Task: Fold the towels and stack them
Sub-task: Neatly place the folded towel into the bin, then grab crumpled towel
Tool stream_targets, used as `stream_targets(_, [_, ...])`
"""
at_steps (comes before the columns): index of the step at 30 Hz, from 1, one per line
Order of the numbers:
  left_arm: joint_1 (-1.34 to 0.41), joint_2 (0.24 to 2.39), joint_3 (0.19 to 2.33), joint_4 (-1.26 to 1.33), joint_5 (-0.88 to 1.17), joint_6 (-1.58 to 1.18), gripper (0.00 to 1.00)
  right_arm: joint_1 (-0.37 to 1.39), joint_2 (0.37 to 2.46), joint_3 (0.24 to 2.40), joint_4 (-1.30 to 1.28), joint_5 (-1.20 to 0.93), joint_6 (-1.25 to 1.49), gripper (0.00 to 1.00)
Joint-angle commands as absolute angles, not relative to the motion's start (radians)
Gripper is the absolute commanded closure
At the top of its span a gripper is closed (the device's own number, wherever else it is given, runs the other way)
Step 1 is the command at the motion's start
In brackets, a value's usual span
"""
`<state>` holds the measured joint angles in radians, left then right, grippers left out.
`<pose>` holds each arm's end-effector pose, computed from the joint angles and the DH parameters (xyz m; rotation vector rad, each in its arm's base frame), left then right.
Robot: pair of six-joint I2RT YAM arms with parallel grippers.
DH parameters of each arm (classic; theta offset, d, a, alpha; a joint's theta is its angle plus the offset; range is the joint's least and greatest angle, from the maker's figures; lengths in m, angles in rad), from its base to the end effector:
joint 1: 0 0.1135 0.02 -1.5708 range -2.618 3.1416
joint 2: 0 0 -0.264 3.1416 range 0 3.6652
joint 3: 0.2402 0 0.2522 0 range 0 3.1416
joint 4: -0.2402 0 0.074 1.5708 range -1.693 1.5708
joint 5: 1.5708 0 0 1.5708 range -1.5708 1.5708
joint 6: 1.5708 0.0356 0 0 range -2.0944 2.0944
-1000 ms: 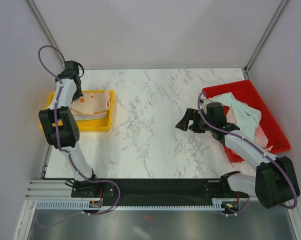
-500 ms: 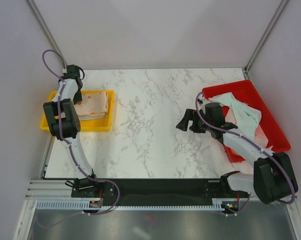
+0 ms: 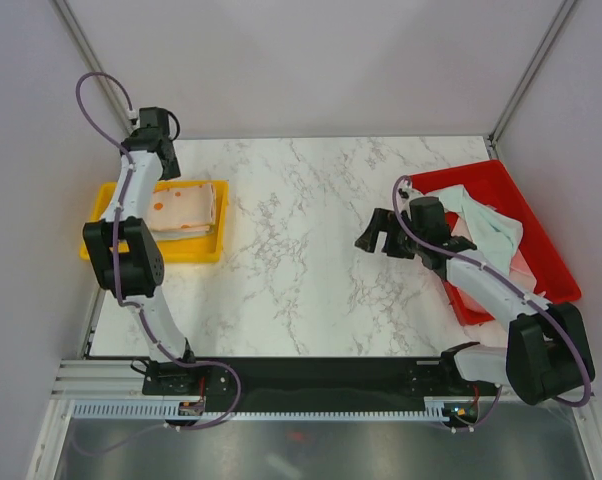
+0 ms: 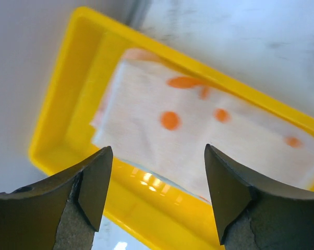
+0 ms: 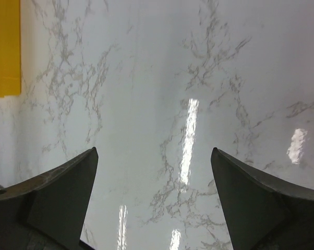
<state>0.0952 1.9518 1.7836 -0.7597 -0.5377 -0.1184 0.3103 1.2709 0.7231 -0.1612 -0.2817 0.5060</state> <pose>0.4287 0.0593 0.2930 -0.4785 2.3816 0.6571 0.2488 0.0902 0.2189 0.0773 2.3578 0.7359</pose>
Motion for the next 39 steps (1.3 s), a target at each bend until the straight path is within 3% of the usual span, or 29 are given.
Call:
stream_targets(1, [0.031,1.818,1.743,-0.769,-0.229,-0.238,0.22,0.308,1.259,0.872,-0.224,-0.091,0.529,0.02])
stream_targets(3, [-0.047,1.755,1.692,-0.755,-0.017,-0.262,0.22,0.287,1.287,0.986,-0.331,0.009,0.531,0.02])
stream_targets(8, [-0.283,1.677,1.616,-0.739,0.056,-0.270,0.21,0.117,1.362,1.173,-0.474,0.173,0.488,0.02])
stream_targets(15, [-0.498,1.534,1.408,-0.592,0.378,-0.351,0.21,-0.116,1.524,1.264,-0.580,0.262,0.431,0.05])
stream_targets(22, [-0.514,1.378,1.240,-0.497,0.460,-0.374,0.20,-0.225,1.727,1.284,-0.534,0.290,0.368,0.07])
stream_targets(24, [-0.511,1.338,1.203,-0.496,0.404,-0.371,0.20,-0.236,1.810,1.311,-0.529,0.302,0.367,0.10])
stream_targets(28, [-0.512,1.332,1.195,-0.488,0.478,-0.391,0.20,-0.236,1.911,1.362,-0.528,0.333,0.342,0.18])
stream_targets(31, [-0.511,1.315,1.197,-0.494,0.466,-0.373,0.20,-0.238,1.925,1.393,-0.525,0.353,0.319,0.39])
stream_targets(32, [-0.511,1.304,1.200,-0.498,0.451,-0.370,0.20,-0.238,1.904,1.402,-0.522,0.359,0.307,0.66])
stream_targets(35, [-0.511,1.278,1.210,-0.503,0.452,-0.370,0.21,-0.213,1.827,1.428,-0.547,0.397,0.282,1.00])
stream_targets(39, [-0.511,1.267,1.212,-0.503,0.468,-0.385,0.21,-0.138,1.700,1.503,-0.649,0.505,0.267,1.00])
